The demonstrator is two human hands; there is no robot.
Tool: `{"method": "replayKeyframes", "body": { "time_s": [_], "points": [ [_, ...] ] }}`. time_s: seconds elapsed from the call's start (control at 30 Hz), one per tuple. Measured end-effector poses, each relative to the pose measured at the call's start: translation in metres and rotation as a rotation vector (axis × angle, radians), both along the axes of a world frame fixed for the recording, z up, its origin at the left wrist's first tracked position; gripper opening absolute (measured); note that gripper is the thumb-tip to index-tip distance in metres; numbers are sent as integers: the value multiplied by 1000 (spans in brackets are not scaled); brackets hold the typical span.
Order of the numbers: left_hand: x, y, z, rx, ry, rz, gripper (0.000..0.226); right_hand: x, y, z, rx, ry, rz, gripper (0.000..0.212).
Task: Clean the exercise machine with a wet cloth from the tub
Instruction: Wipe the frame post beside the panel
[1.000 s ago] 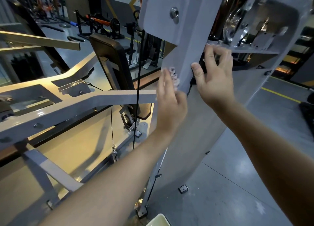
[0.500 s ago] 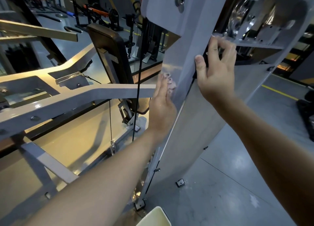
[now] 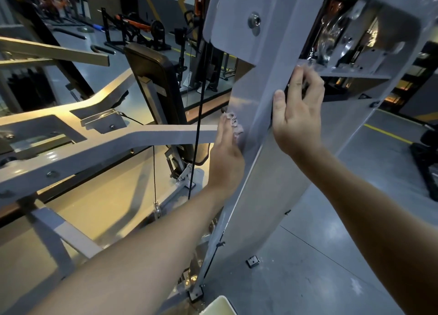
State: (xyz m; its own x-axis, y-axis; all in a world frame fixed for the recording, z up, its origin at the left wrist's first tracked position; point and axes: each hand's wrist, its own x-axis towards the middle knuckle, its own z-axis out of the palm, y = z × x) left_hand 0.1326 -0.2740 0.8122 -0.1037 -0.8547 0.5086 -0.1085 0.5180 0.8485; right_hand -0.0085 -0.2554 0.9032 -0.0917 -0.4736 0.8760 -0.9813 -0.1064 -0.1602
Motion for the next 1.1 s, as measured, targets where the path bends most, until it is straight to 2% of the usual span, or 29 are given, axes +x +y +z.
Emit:
{"method": "replayKeyframes", "body": {
  "time_s": [0.07, 0.17, 0.23, 0.3, 0.37, 0.43, 0.5, 0.63, 0.7, 0.77, 0.93, 1.0, 1.1],
  "points": [
    [-1, -9, 9, 47, 13, -13, 64, 1, -1, 0, 2, 13, -14, 58],
    [-6, -25, 56, -83, 106, 11, 56, 1, -2, 0, 10, 22, -33, 58],
    [-7, -28, 72, -171, 117, -15, 58, 2, -3, -1, 6, 20, -52, 57],
    [-5, -24, 55, -145, 97, -39, 69, 3, -5, -2, 2, 15, -58, 57],
    [-1, -19, 16, -1, 24, -44, 77, 3, -5, -1, 8, 16, -62, 57],
    [0, -10, -26, 120, -67, -20, 80, 3, -3, -1, 41, 8, -71, 58],
    [0, -1, -44, 157, -78, -8, 79, 5, 0, -1, 73, 2, -73, 61],
    [-3, -2, -7, 25, 8, 4, 61, 8, 3, -1, 108, -19, -86, 64],
    [-4, -8, 13, -88, 11, -33, 64, 8, 3, 0, 122, -31, -102, 64],
    [-3, -12, 2, -153, -5, -70, 67, 9, 1, -1, 114, -36, -105, 64],
    [3, 13, -72, -35, 20, -113, 61, 12, -10, -8, 34, -53, -97, 66],
    [2, 16, -68, -23, 77, -125, 55, 14, -15, -12, -12, -73, -99, 68],
    [-2, 3, -29, -180, 130, -91, 54, 14, -23, -14, -104, -78, -70, 68]
  ]
}}
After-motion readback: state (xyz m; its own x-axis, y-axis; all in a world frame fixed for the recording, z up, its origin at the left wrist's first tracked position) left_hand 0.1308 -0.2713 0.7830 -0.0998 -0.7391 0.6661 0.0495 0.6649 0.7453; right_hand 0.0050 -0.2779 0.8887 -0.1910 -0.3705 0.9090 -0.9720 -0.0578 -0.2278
